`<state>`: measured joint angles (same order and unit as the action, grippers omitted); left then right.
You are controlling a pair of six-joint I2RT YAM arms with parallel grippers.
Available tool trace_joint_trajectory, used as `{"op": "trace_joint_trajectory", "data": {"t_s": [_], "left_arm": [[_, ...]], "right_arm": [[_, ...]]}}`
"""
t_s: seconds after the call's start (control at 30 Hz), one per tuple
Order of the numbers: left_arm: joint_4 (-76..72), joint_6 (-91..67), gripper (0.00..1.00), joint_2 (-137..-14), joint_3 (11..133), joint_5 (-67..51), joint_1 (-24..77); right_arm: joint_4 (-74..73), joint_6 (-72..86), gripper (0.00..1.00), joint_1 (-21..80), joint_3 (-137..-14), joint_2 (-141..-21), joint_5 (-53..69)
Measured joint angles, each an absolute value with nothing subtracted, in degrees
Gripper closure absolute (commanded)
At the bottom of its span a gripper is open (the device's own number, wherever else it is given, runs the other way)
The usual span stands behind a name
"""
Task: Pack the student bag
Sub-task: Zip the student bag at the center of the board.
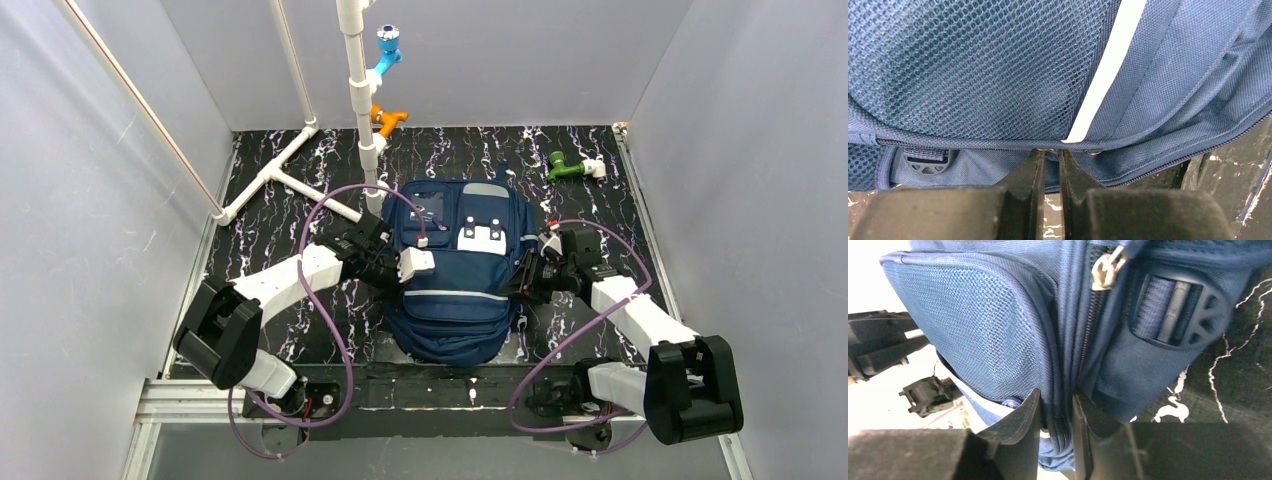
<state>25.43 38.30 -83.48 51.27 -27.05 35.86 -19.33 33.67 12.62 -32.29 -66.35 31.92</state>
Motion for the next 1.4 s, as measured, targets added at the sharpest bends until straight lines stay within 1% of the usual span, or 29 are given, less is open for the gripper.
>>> {"op": "trace_joint_trajectory", "data": {"t_s": [0.03,0.07,0.17,0.2,0.33,0.4,0.63,0.83,1.1,1.2,1.4], "left_arm": [[25.93,38.13,1.00,-83.46,51.27,-26.83,35.97],[26.26,38.06,1.00,-83.35,51.27,-26.41,36.12],[27.83,38.02,1.00,-82.28,51.24,-24.97,36.47],[28.27,38.00,1.00,-81.84,51.24,-24.47,36.56],[30.17,38.00,1.00,-80.64,51.22,-23.79,36.93],[30.87,37.91,1.00,-80.34,51.07,-24.05,37.01],[32.03,36.29,1.00,-78.39,51.05,-26.76,36.99],[34.74,32.29,1.00,-76.18,51.05,-35.07,37.76],[33.71,25.63,1.00,-73.45,51.00,-38.06,38.11],[31.64,20.64,1.00,-74.48,50.98,-36.86,39.62],[26.41,8.34,1.00,-80.42,51.09,-27.16,46.28]], "right_arm": [[-17.74,35.68,0.85,12.58,-31.27,-65.80,32.25],[-16.32,37.30,0.90,12.58,-30.44,-65.36,32.60],[-12.82,40.62,0.98,12.58,-28.80,-64.86,33.89],[-11.90,41.39,0.99,12.60,-28.51,-64.93,34.20],[-9.21,44.21,0.99,12.84,-27.90,-64.97,34.57],[-5.63,46.54,0.99,12.91,-26.35,-64.95,34.94],[0.67,51.05,0.99,12.93,-24.43,-65.69,35.11],[4.38,52.01,0.99,12.91,-24.43,-67.68,35.03],[5.32,51.92,0.99,12.93,-24.43,-67.20,33.36],[4.54,51.53,0.99,12.91,-24.43,-66.06,31.86],[2.92,49.76,0.99,12.78,-24.58,-63.81,28.18]]}}
